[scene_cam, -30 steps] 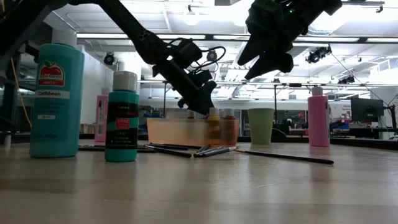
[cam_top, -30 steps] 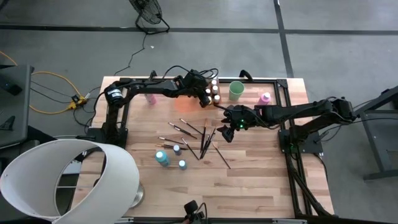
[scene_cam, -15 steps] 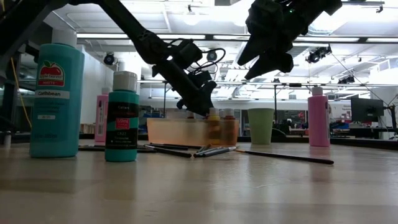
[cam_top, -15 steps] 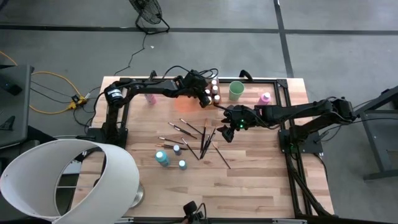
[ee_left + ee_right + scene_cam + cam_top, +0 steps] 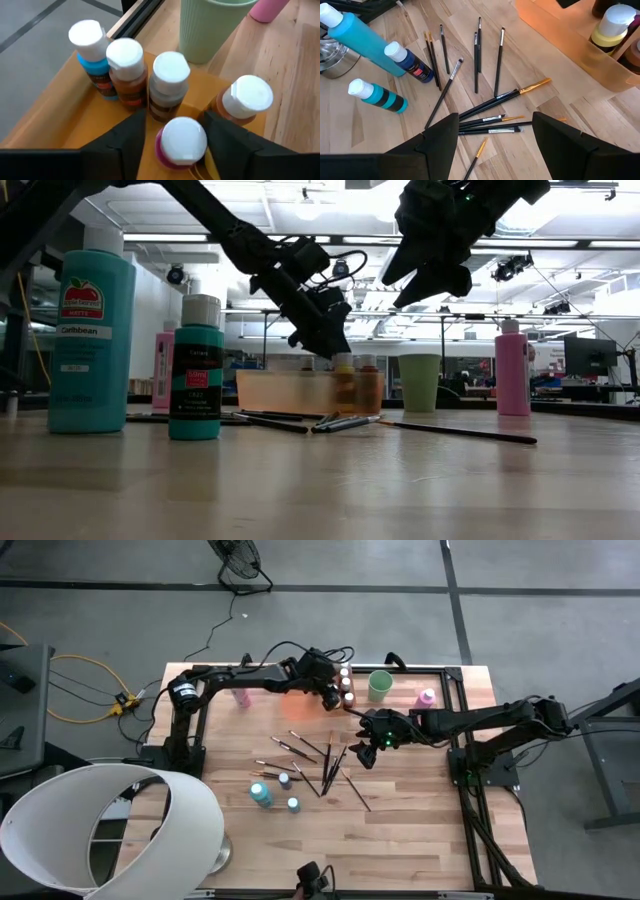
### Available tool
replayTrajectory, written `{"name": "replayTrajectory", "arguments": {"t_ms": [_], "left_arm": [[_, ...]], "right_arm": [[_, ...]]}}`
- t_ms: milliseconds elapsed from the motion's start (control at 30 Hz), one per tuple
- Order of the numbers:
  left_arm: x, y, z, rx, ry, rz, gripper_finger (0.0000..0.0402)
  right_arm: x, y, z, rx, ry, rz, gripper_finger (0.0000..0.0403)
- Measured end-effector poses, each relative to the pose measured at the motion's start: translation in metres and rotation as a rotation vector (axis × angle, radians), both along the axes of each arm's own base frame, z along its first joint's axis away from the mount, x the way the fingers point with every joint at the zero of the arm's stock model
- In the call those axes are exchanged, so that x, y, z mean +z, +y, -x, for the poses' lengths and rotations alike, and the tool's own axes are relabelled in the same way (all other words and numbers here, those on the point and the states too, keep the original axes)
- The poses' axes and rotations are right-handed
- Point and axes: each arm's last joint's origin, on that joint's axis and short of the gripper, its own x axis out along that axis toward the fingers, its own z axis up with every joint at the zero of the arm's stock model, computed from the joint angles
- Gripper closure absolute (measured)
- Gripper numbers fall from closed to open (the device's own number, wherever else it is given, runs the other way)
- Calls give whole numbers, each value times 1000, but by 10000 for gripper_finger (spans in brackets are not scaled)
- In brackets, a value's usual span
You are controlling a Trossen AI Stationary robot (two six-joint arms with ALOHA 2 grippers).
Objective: Pick & Place Paint Supplies
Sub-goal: Put the small pink paint bottle into the orange bin, then put the large pink paint bottle into the orange bin
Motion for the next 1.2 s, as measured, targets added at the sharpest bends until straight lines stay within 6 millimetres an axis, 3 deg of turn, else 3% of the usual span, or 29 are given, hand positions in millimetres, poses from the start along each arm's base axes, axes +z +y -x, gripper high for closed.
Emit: {"name": "replayTrajectory", "arguments": {"t_ms": [200, 367, 600, 967, 1200], "left_arm": [[17, 1, -1, -10, 66, 21, 135], [29, 1, -1, -13, 117, 34, 127], [52, -5, 4, -17, 229, 87, 149], [100, -49, 17, -39, 217, 14, 203], [106, -70, 21, -47, 261, 17, 218]], "right_arm": [[0, 0, 0, 0, 0, 0, 156], [0, 0, 0, 1, 0, 0, 156], [0, 1, 0, 20, 0, -18, 156], [-2, 2, 15, 4, 116, -42, 156], [9, 2, 27, -7, 108, -24, 156]]}}
